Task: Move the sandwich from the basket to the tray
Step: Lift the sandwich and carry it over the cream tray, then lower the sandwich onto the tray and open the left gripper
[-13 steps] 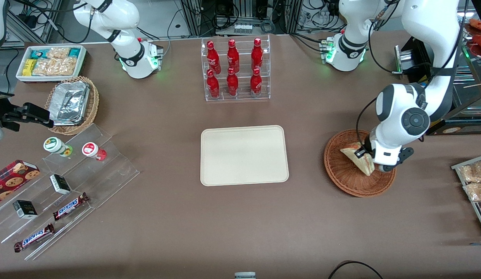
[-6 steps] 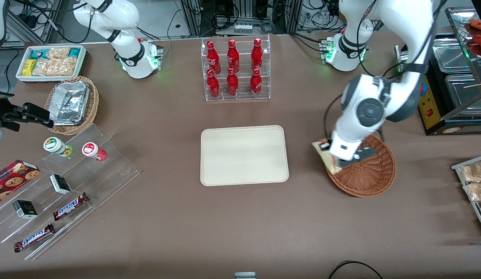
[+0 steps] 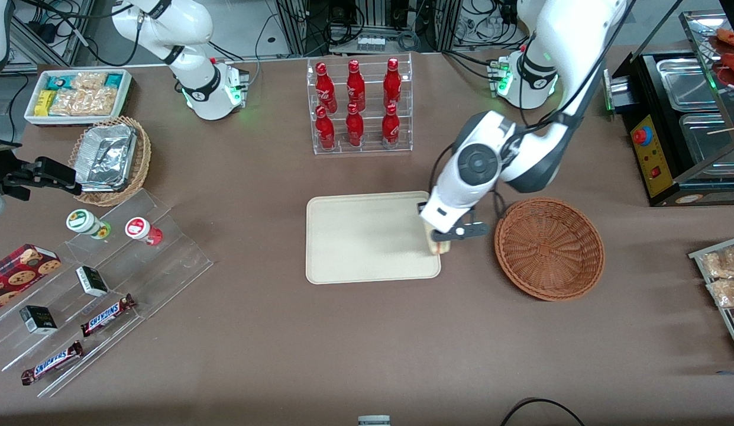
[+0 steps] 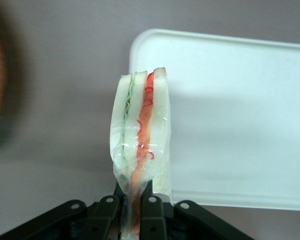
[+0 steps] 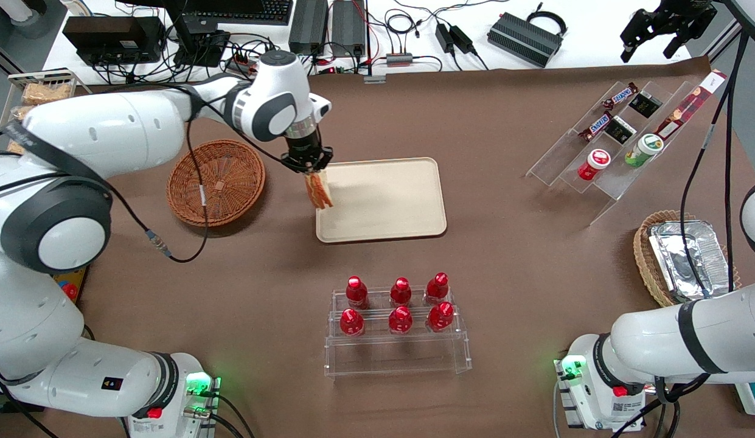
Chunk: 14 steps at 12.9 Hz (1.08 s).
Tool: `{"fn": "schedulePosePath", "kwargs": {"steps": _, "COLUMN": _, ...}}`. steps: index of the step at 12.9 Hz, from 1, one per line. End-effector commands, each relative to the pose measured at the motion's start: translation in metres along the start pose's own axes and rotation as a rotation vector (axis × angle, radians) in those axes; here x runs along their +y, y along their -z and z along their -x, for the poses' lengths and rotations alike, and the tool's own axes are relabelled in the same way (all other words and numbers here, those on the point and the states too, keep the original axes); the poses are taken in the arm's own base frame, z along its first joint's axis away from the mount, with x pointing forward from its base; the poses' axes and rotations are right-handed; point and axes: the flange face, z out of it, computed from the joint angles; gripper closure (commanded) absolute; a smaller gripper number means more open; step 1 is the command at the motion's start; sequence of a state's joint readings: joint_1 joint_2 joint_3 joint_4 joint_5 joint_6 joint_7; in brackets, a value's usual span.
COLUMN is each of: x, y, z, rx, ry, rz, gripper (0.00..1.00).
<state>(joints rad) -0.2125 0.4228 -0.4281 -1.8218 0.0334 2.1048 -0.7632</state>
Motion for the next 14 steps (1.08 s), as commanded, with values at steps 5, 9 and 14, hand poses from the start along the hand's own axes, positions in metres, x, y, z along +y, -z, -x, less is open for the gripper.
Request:
{"fn": "schedulePosePath", "kwargs": {"steps": 5, "x": 0.111, "y": -0.031, "z": 0.028, "rx": -0.013, "ry": -0.018, "rz": -0.031, "gripper": 1.00}}
{"fn": "schedulePosePath", "kwargs": {"steps": 9, "x": 0.134, "y": -0.046, "z": 0.027, "rx": 0.021, "ry": -0.033, "rz": -0.051, "gripper": 1.00}}
{"fn": "schedulePosePath", "kwargs": {"steps": 14, "x": 0.145, "y": -0.059, "z": 0.004, "rx": 0.020, "ry": -0.015, "rz": -0.103, "gripper": 1.00}}
